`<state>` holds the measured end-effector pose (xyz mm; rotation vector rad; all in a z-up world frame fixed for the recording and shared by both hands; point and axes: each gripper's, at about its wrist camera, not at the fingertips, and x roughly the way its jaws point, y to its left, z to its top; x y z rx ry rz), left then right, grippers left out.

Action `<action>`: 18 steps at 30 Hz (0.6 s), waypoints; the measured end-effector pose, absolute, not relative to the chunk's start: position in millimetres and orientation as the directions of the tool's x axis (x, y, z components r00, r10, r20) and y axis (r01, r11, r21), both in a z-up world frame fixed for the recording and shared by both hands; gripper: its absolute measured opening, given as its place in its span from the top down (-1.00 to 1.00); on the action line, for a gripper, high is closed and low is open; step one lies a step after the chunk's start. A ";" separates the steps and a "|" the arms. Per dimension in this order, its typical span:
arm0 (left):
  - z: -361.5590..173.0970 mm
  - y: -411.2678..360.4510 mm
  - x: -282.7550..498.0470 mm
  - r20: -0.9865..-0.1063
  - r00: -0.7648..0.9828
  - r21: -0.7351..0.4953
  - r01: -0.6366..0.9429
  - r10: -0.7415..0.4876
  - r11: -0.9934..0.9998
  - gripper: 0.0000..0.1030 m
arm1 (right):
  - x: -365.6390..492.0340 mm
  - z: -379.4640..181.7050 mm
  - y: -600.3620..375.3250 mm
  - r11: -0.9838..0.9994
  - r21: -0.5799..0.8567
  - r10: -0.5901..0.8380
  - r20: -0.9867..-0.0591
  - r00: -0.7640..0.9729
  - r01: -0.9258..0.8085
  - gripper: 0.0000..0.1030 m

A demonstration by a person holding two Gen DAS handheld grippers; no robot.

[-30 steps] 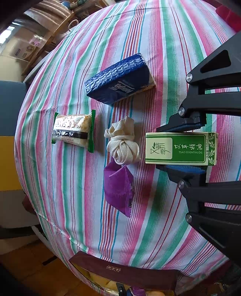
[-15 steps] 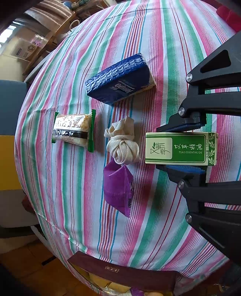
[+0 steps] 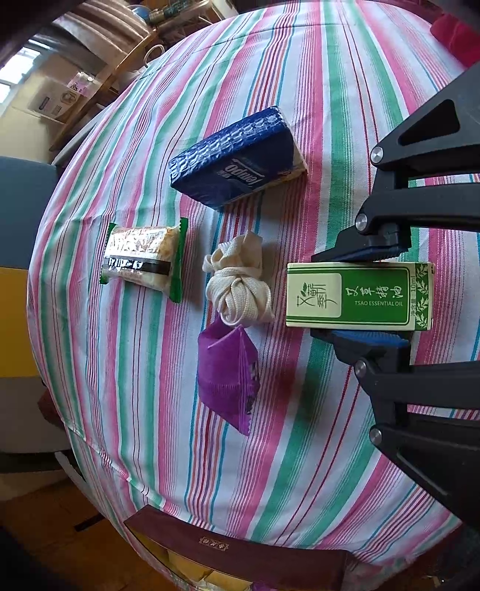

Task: Organize objects
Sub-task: 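Carry the green-and-white box into the gold tray and open the right tool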

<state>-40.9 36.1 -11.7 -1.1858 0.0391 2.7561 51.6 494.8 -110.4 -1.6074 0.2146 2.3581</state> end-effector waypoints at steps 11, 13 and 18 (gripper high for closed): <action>-17.2 12.7 -26.5 -0.722 -0.683 -0.049 -0.115 0.115 -0.992 -0.47 | 58.6 -96.9 487.1 -0.937 -0.024 0.157 -0.921 -0.357 -0.349 0.40; -18.0 8.0 -26.7 -0.725 -0.678 -0.061 -0.109 0.119 -0.992 -0.47 | 59.7 -84.5 481.3 -0.937 -0.004 0.149 -0.910 -0.387 -0.350 0.41; -24.4 -12.0 -28.6 -0.746 -0.650 -0.130 -0.067 0.143 -0.989 -0.47 | 48.1 -45.1 439.2 -0.961 0.058 0.080 -0.876 -0.476 -0.269 0.40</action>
